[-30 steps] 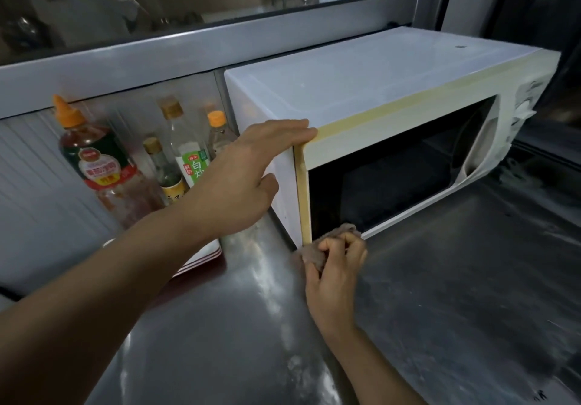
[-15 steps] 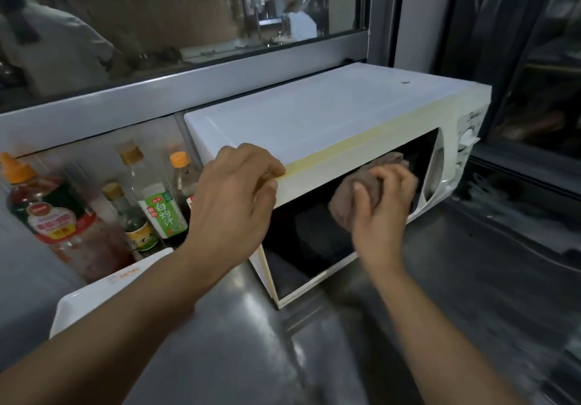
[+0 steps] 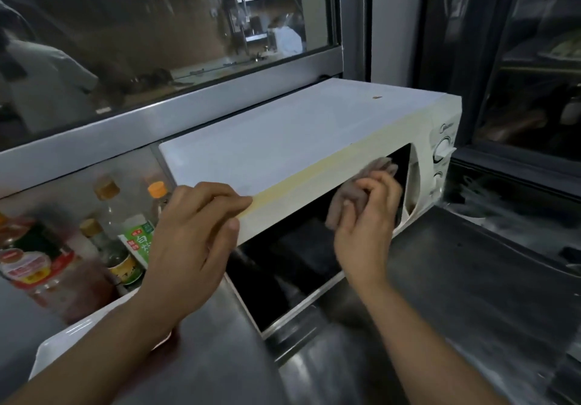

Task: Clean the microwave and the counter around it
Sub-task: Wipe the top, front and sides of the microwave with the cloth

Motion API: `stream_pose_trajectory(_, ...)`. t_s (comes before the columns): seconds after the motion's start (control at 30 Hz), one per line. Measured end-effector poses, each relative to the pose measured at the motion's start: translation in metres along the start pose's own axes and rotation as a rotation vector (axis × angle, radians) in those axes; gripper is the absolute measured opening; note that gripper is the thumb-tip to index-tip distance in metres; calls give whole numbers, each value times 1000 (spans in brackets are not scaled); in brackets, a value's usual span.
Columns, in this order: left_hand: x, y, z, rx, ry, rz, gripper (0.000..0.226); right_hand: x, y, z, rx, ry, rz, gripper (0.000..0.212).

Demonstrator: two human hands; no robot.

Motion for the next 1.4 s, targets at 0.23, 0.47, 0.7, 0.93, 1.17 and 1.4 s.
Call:
stream_pose_trajectory(0.23, -3, -1, 4, -87, 36, 2, 34, 21, 60, 51, 2, -44, -142, 25)
stream_pose_trajectory(0.47, -7, -3, 3, -107, 69, 18, 35, 13, 91, 3, -29, 9, -150, 34)
stream_pose_trajectory(0.7, -10, -6, 1, -73, 110, -48, 31, 7, 123, -36, -91, -22, -189, 31)
stream_pose_trajectory(0.93, -12, -8, -1, -47, 133, -56, 32, 5, 135, -55, -230, -64, -154, 30)
stream_pose_trajectory(1.17, -12, -6, -3, -50, 166, -94, 31, 5, 133, -56, -326, -26, -144, 23)
stream_pose_trajectory(1.4, -13, -6, -6, -29, 205, -107, 32, -12, 101, -114, -413, -84, -72, 25)
Point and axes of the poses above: each hand's wrist, its own z-axis towards the middle knuckle, its own x-axis out of the back of the hand, y = z × x, the point moved 6 cm from there along z, towards the middle knuckle, and after that the axes turned 10 degrees about x, right-handed, at the moved point
